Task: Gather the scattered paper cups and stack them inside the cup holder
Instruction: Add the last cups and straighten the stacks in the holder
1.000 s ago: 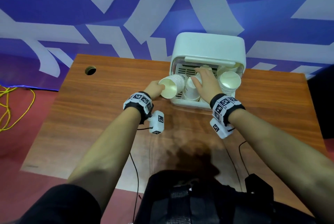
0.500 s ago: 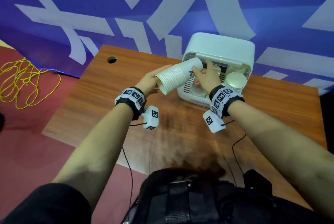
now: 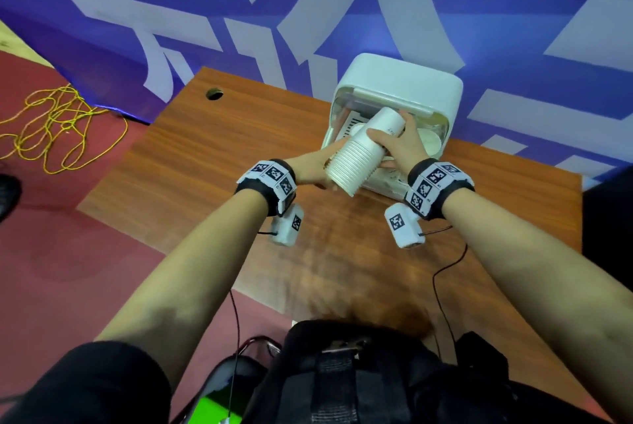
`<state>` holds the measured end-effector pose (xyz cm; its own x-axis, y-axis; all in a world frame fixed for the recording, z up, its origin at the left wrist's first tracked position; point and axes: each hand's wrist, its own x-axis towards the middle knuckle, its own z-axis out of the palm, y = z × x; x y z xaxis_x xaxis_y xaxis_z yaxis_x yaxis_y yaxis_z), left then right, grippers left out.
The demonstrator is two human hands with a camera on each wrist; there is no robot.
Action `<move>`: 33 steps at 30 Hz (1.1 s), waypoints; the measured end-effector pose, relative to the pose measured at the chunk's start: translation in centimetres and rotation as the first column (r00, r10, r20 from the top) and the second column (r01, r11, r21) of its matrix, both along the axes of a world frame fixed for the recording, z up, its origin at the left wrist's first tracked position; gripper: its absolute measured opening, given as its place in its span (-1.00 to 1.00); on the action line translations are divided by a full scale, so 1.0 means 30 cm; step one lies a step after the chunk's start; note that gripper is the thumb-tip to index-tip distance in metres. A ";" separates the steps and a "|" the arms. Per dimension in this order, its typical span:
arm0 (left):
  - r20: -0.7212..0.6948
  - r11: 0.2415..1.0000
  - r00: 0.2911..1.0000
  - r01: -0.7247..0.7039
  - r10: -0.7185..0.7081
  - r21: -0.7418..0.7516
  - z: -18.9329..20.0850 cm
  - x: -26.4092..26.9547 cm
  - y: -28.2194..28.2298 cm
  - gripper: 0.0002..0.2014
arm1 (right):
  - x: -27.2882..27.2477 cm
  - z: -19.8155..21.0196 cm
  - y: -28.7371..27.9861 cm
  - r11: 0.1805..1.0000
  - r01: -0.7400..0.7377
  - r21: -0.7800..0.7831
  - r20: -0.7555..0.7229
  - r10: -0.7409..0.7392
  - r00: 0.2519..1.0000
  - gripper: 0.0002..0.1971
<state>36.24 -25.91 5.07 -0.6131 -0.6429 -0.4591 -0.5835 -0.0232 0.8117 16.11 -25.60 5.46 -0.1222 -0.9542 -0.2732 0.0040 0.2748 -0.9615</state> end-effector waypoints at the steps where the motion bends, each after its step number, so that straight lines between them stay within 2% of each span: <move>1: -0.021 0.999 1.000 0.001 0.000 0.051 -0.002 -0.013 0.001 0.02 | -0.016 -0.005 0.005 1.000 0.009 -0.011 -0.021 -0.010 1.000 -0.28; 4: -0.042 0.989 0.999 -0.021 0.028 0.147 -0.010 -0.043 -0.004 -0.01 | -0.054 -0.012 0.009 0.999 0.042 -0.024 -0.064 -0.044 0.997 -0.28; 8: -0.036 0.991 0.999 -0.019 0.024 0.132 -0.035 -0.052 -0.048 -0.14 | -0.040 -0.008 0.002 0.998 0.030 -0.059 -0.164 -0.040 0.986 -0.27; 12: -0.043 0.993 0.999 0.019 -0.014 0.113 -0.090 -0.034 -0.115 -0.31 | -0.019 -0.005 0.001 0.995 0.075 -0.061 -0.250 -0.088 0.964 -0.13; 15: -0.073 0.991 0.990 -0.112 0.118 0.074 -0.124 -0.031 -0.175 -0.51 | -0.021 -0.014 0.017 0.994 0.089 -0.069 -0.349 -0.107 0.931 -0.07; 18: -0.064 0.930 0.951 -0.310 0.303 -0.198 -0.170 -0.045 -0.246 -0.44 | -0.018 -0.033 0.043 0.994 0.078 -0.077 -0.419 -0.103 0.902 -0.05; 20: 0.000 0.917 0.957 -0.277 0.289 -0.289 -0.204 -0.062 -0.283 -0.27 | -0.015 -0.052 0.056 0.993 0.092 -0.077 -0.427 -0.117 0.896 -0.04; 22: 0.040 0.933 0.976 -0.190 0.212 -0.304 -0.228 -0.090 -0.297 -0.15 | -0.013 -0.070 0.065 0.989 0.120 -0.088 -0.437 -0.147 0.887 -0.04; 25: -0.031 0.943 0.982 -0.185 0.184 -0.277 -0.244 -0.132 -0.306 -0.11 | -0.015 -0.082 0.069 0.981 0.178 -0.081 -0.457 -0.195 0.868 -0.07; 29: -0.078 0.945 0.977 -0.214 0.201 -0.249 -0.257 -0.167 -0.326 -0.29 | -0.011 -0.082 0.057 0.976 0.195 -0.100 -0.463 -0.219 0.859 -0.12; 33: -0.047 0.936 0.971 -0.237 0.233 -0.261 -0.267 -0.163 -0.367 -0.39 | -0.001 -0.079 0.026 0.974 0.208 -0.090 -0.455 -0.226 0.862 -0.17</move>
